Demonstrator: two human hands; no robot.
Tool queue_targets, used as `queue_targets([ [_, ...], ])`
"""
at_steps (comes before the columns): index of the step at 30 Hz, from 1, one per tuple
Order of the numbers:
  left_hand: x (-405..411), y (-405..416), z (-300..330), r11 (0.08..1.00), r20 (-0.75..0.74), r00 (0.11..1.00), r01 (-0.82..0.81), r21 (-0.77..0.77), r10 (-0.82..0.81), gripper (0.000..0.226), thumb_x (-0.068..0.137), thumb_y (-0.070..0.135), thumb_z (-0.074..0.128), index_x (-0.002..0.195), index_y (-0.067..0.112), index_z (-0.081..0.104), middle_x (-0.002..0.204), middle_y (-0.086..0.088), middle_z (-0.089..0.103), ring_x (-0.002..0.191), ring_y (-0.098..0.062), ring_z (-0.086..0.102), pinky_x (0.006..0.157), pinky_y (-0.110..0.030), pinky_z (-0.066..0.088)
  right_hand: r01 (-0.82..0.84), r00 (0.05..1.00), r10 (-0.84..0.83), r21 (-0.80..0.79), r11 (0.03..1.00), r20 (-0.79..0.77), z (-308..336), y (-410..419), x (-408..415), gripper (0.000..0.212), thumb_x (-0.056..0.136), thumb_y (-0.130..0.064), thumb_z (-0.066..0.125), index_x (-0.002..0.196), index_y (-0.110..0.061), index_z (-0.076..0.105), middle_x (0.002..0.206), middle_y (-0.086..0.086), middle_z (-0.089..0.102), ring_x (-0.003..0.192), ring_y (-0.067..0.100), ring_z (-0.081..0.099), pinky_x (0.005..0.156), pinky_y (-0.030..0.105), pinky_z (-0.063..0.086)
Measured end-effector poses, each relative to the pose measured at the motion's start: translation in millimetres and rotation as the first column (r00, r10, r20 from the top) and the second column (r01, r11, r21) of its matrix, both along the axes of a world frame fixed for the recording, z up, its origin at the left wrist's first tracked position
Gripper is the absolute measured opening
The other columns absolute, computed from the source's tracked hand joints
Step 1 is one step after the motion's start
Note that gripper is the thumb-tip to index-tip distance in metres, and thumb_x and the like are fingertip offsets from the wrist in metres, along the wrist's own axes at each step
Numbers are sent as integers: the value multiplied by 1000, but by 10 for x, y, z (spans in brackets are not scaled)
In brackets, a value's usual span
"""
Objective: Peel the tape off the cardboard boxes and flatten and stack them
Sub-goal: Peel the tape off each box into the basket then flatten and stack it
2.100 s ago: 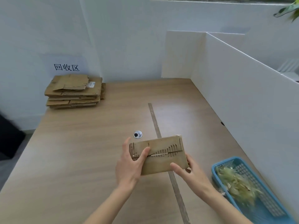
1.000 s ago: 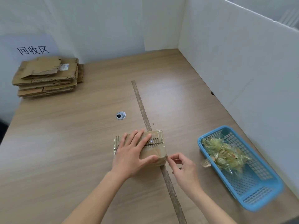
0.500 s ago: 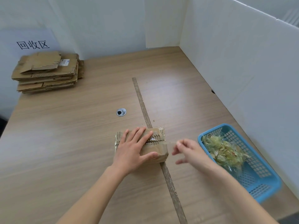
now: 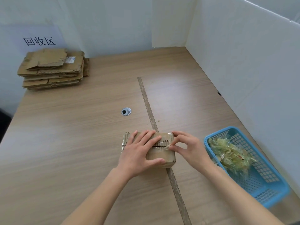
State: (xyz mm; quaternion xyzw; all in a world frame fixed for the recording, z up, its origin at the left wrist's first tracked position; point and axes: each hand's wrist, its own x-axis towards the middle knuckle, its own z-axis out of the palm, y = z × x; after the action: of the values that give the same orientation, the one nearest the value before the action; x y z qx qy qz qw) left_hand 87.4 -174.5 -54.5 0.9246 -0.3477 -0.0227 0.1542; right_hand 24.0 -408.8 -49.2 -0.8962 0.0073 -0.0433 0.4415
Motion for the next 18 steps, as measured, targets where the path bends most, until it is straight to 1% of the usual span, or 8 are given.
queue_targets([
  [2, 16, 9, 14, 1000, -12, 1000, 10, 0, -10, 88, 80, 93, 34, 154, 44, 35, 165, 19, 23, 154, -2, 11, 127, -37, -4, 3, 1000, -3, -68, 998, 10, 39, -4, 76, 11, 87, -28, 78, 83, -27, 67, 117, -17, 68, 108, -1, 63, 94, 28, 52],
  [4, 23, 17, 19, 998, -31, 998, 60, 6, -60, 89, 79, 93, 36, 153, 44, 37, 164, 19, 27, 153, -2, 13, 127, -37, -4, 109, 992, -104, -76, 991, 68, 91, -67, 165, 16, 90, -26, 75, 82, -23, 61, 86, -15, 72, 78, 5, 68, 71, 33, 56],
  [6, 25, 12, 38, 997, -47, 996, 77, 4, -76, 89, 78, 93, 39, 152, 45, 38, 163, 19, 28, 153, -1, 13, 127, -37, -3, 226, 972, -220, -65, 972, 88, 155, -144, 276, 18, 92, -26, 75, 82, -18, 62, 70, -12, 71, 65, 9, 68, 64, 38, 56],
  [8, 48, 2, 62, 997, -60, 996, 72, 14, -71, 89, 77, 93, 40, 153, 45, 37, 164, 21, 26, 153, 0, 11, 127, -36, -4, 309, 949, -301, -79, 948, 97, 170, -135, 354, 17, 92, -29, 75, 85, -16, 66, 71, -10, 71, 65, 9, 69, 65, 37, 57],
  [11, 64, -10, 70, 997, -51, 996, 79, 23, -77, 89, 78, 93, 37, 153, 45, 36, 164, 21, 24, 153, 0, 11, 126, -35, -5, 412, 906, -388, -137, 901, 168, 122, -77, 365, 15, 90, -34, 75, 90, -19, 75, 75, -9, 73, 64, 5, 67, 62, 20, 51],
  [14, 50, 7, 55, 997, -47, 996, 77, 25, -76, 89, 79, 93, 35, 153, 45, 35, 164, 21, 23, 153, 0, 9, 127, -36, -5, 206, 977, -190, -209, 956, 95, -14, -91, 273, 19, 96, -33, 68, 92, -17, 78, 80, -6, 74, 66, 7, 65, 65, 29, 56],
  [16, 46, 6, 45, 996, -48, 996, 81, 24, -79, 88, 79, 93, 36, 153, 45, 35, 164, 21, 24, 153, 1, 9, 127, -36, -5, 90, 996, -92, -99, 991, -16, -76, -122, 163, 33, 101, -39, 54, 97, -15, 76, 88, -4, 73, 74, 12, 68, 71, 41, 59],
  [18, 57, -5, 57, 997, -47, 996, 80, 19, -79, 88, 79, 93, 37, 153, 45, 36, 164, 21, 24, 153, 0, 11, 127, -35, -4, 75, 991, -64, 99, 992, -117, -66, -180, 75, 42, 97, -50, 50, 108, -19, 76, 101, -10, 73, 84, 9, 71, 76, 37, 62],
])
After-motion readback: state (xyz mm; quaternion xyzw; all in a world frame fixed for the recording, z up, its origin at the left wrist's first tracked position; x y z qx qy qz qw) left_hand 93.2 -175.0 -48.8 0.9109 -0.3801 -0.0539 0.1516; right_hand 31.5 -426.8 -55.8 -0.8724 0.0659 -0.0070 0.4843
